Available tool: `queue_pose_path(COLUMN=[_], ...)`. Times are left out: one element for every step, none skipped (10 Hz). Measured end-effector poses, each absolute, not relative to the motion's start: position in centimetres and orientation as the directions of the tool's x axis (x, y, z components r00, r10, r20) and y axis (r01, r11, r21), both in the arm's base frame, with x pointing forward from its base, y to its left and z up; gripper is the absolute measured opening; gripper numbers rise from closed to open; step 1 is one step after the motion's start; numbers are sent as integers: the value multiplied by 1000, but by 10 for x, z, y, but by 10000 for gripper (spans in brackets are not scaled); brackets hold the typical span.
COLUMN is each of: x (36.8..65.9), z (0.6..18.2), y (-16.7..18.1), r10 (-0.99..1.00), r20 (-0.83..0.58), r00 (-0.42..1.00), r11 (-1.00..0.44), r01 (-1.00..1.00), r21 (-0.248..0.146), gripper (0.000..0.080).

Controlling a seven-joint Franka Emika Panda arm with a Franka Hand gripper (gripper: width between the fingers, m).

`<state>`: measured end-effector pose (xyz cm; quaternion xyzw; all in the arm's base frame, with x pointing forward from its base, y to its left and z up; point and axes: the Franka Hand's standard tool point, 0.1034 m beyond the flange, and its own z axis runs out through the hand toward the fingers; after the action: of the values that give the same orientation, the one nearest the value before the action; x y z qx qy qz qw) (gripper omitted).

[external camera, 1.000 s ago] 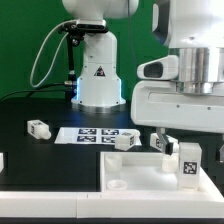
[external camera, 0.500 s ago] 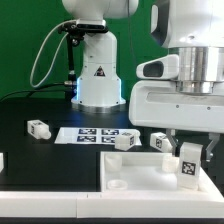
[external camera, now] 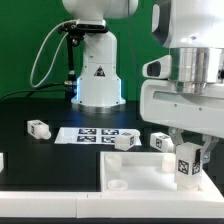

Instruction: Assemble one leg

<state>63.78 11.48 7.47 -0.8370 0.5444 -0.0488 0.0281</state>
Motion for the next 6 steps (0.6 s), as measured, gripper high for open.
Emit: queue_pose_path(x=[638,638,637,638,638,637], z=[74,74,74,74,74,73], y=[115,115,114,114,114,113], r10=[-978,-998,-994,-987,-989,-993], r20=[6,-51,-88,-98,-96,-89], r00=[208,32,-68,-126,-116,-81], r11=[-207,-26,80,139,128,93], r01=[-972,-991,-988,-982,-983,-987], r21=[-115,-128,-136,-130,-130,-134], gripper=[284,285,285,285,285,285])
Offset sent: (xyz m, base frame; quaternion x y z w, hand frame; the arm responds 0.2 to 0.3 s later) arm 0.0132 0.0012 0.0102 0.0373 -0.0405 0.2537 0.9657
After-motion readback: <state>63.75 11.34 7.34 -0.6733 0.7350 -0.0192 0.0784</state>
